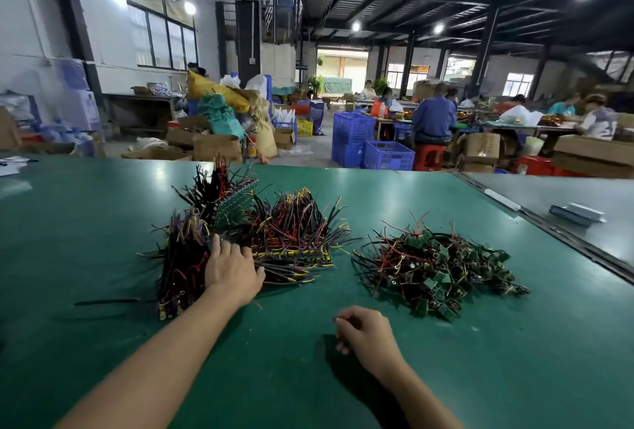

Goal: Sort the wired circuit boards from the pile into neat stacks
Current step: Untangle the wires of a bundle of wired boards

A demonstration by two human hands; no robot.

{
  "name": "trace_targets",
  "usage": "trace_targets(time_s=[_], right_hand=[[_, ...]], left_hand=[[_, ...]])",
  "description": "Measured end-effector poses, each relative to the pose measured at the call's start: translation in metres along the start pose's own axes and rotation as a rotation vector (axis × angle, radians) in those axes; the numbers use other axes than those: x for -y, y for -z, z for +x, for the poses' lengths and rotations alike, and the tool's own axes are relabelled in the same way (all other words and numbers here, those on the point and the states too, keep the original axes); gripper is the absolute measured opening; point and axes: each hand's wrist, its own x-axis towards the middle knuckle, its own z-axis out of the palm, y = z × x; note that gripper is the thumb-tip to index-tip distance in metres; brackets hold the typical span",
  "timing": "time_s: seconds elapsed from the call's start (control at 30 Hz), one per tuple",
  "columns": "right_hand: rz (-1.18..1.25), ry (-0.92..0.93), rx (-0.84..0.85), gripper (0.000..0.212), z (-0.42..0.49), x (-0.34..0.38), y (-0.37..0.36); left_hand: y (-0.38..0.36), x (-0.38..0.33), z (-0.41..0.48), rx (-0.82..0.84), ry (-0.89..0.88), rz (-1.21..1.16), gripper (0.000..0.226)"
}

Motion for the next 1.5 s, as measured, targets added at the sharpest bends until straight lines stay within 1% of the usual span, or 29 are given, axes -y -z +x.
trace_targets(time_s=[0.03,0.1,0.13,0.2,0.27,0.33,0.37,0.43,0.53,0.57,0.63,0.73,0.8,0.83,0.93,0.97,1.07,1.13,1.2,1.27,1.33,1.43,1.5], right_hand=[[-0.009,0.009,-0.015,0.02,0.0,-0.005,0.0],[-0.031,0.013,-0.027,0.02,-0.002,-0.006,0.003],[-0.043,0.011,-0.027,0.02,-0.004,-0.004,0.003],[-0.028,0.02,-0.027,0.019,-0.004,-0.005,0.003],[-0.013,0.022,-0.028,0.019,-0.005,-0.005,0.005],[0.004,0.023,-0.024,0.019,-0.005,-0.007,0.006],[0.018,0.024,-0.024,0.018,-0.005,-0.007,0.007],[0.05,0.022,-0.026,0.017,-0.005,-0.007,0.008],[0.137,0.001,-0.038,0.016,-0.005,-0.009,0.009],[0.159,-0.001,-0.039,0.016,-0.005,-0.009,0.01],[0.186,-0.001,-0.041,0.015,-0.005,-0.009,0.01],[0.206,-0.002,-0.037,0.015,-0.006,-0.008,0.01],[0.206,0.0,-0.034,0.015,-0.006,-0.007,0.01],[0.205,0.003,-0.034,0.015,-0.006,-0.007,0.01],[0.2,0.008,-0.033,0.015,-0.006,-0.008,0.01],[0.198,0.01,-0.031,0.015,-0.005,-0.008,0.01],[0.184,0.025,-0.027,0.017,-0.005,-0.009,0.01],[0.163,0.031,-0.017,0.017,-0.004,-0.007,0.009],[0.215,0.009,0.016,0.018,-0.003,-0.006,0.009],[0.326,-0.033,0.073,0.028,-0.003,-0.004,0.009],[0.359,-0.061,0.123,0.045,-0.001,-0.003,0.01],[0.324,-0.077,0.169,0.066,0.007,-0.001,0.009],[0.324,-0.109,0.163,0.072,0.013,0.005,0.006]], left_hand=[[0.002,0.001,0.001,0.01,0.003,-0.012,0.07],[0.004,0.004,0.005,0.045,-0.014,-0.122,0.068],[0.006,0.007,0.007,0.064,-0.028,-0.223,0.065],[0.01,0.009,0.008,0.115,-0.044,-0.508,0.055],[0.012,0.007,0.006,0.153,-0.036,-0.768,0.049],[0.013,0.003,0.003,0.162,0.051,-0.979,0.042],[0.013,-0.001,0.001,0.195,0.107,-1.06,0.04],[0.013,-0.007,0.002,0.303,0.196,-1.135,0.04],[0.015,-0.013,0.002,0.5,0.312,-1.176,0.026],[0.018,-0.015,0.0,0.569,0.326,-1.157,0.029],[0.025,-0.017,-0.005,0.694,0.342,-1.148,0.045],[0.031,-0.014,-0.011,0.877,0.34,-1.254,0.062],[0.029,-0.013,-0.013,0.962,0.337,-1.372,0.06],[0.028,-0.014,-0.015,0.98,0.337,-1.431,0.053],[0.026,-0.018,-0.025,0.971,0.315,-1.566,0.024],[0.025,-0.021,-0.029,0.955,0.301,-1.604,0.019],[0.021,-0.03,-0.042,0.905,0.23,-1.773,0.021],[0.018,-0.038,-0.052,0.846,0.17,-1.927,0.028],[0.015,-0.047,-0.06,0.771,0.157,-2.105,0.03],[0.014,-0.058,-0.067,0.708,0.197,-2.282,0.029],[0.014,-0.069,-0.073,0.67,0.262,-2.403,0.033],[0.013,-0.08,-0.078,0.58,0.358,-2.444,0.036],[0.012,-0.086,-0.08,0.496,0.382,-2.435,0.032]])
